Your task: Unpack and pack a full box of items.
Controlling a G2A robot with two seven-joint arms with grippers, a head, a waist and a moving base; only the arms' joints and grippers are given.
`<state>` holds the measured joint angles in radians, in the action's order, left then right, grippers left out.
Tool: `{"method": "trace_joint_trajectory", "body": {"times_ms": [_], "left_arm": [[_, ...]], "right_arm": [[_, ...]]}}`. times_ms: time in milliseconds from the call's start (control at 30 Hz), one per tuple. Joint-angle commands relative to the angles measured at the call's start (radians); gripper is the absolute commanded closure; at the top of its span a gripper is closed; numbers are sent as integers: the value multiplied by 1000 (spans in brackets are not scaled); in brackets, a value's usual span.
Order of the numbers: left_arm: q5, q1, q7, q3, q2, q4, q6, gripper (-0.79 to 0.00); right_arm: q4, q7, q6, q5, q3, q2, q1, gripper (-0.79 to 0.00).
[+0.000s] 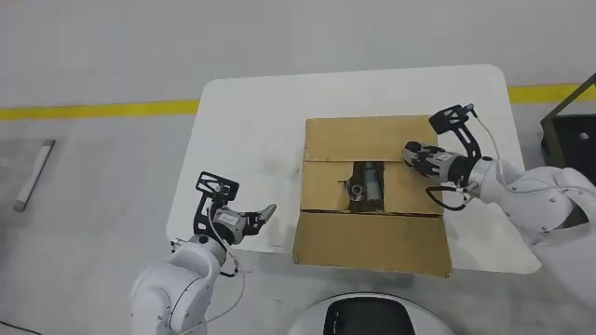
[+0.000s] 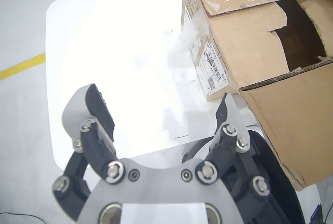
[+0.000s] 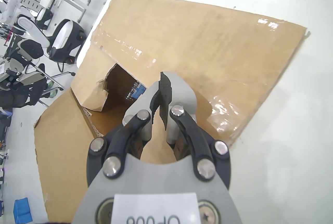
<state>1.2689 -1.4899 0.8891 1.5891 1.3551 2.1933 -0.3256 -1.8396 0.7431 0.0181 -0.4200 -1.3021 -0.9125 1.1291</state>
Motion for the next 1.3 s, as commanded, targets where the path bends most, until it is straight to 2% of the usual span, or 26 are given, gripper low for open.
{"method": "trace_joint_trajectory", "body": {"times_ms": [0,67,200,367,633,967,1067,1267], "left_arm": [[10,-4,-14,-10,-4,-5,-48,-785],[70,-11,-20,-14,-14,1,-146,-785],[151,-51,-30,15,-30,6,-259,-785],[150,-110,-69,40,-41,5,-325,-785],[157,-118,-134,-50,-57,-3,-470,-785],[207,-56,-200,-116,-66,-7,-414,-785],[214,-19,-218,-123,-69,-14,-407,-785],[229,69,-250,-157,-68,-47,-316,-785]], "right_arm": [[1,2,-5,1,-1,-1,-3,0],[5,2,-7,1,-2,-2,-5,0],[14,0,-12,13,-5,-5,-5,0],[19,0,-15,23,-5,-7,-5,0],[28,2,-23,34,-2,-12,-11,0],[20,12,-23,44,-9,-16,-13,0],[14,15,-21,38,-13,-16,-12,0],[-12,-10,-38,46,-77,-13,-15,0]]}}
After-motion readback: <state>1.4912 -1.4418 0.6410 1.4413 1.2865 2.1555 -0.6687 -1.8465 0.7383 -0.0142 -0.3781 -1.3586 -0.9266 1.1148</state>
